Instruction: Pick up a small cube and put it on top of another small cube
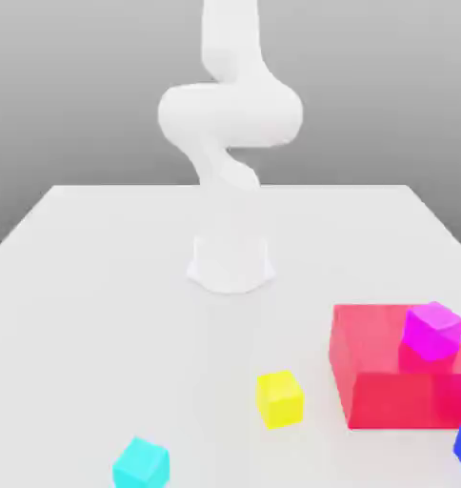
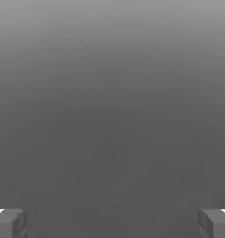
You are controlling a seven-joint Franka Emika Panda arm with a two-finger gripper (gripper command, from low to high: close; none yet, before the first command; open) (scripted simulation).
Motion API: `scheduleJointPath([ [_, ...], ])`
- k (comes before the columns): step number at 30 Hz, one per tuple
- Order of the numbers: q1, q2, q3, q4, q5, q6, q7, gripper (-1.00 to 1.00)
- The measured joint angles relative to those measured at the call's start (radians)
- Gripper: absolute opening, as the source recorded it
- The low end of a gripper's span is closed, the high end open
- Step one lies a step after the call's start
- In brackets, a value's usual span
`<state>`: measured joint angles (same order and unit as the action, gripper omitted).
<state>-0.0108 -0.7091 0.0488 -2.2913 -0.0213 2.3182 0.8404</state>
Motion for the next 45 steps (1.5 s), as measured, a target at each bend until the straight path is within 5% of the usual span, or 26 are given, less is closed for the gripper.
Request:
scheduleJointPath([
  [17,0.002,0.622,0.290,0.060,-0.230,0.123,0.337,0.00],
  [32,0.186,1.135,0.353,0.105,-0.319,0.253,0.556,0.00],
  [36,0.248,1.278,0.292,0.138,-0.382,0.346,0.610,0.00],
  [37,0.260,1.304,0.277,0.145,-0.395,0.364,0.620,-1.00],
  [45,0.249,1.279,0.292,0.138,-0.379,0.348,0.609,-1.00],
])
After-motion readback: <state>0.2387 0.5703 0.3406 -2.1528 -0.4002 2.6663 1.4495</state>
